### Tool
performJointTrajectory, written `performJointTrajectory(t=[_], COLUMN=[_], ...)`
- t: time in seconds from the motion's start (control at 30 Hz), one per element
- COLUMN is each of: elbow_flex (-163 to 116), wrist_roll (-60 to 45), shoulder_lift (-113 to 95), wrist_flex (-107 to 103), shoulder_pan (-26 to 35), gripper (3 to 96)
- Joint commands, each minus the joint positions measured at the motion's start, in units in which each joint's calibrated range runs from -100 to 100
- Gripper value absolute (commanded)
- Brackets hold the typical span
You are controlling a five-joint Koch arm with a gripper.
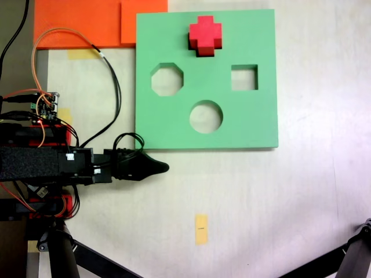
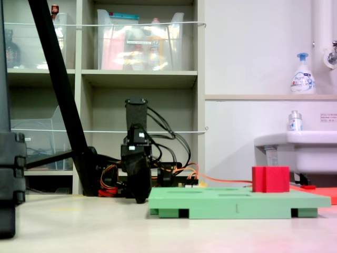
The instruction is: Put the cross columnar block into the corresponding hole
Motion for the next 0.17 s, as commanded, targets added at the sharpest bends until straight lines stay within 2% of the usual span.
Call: performJointTrajectory(t=[0.03,0.17], elbow_flex=[-1.1,-1.1], wrist_roll=[-0.5,-0.5], shoulder_lift=[-0.5,-0.5], wrist_flex=[-5.3,-5.3], shoulder_pan=[0.0,0.0], gripper=[49.1,49.1])
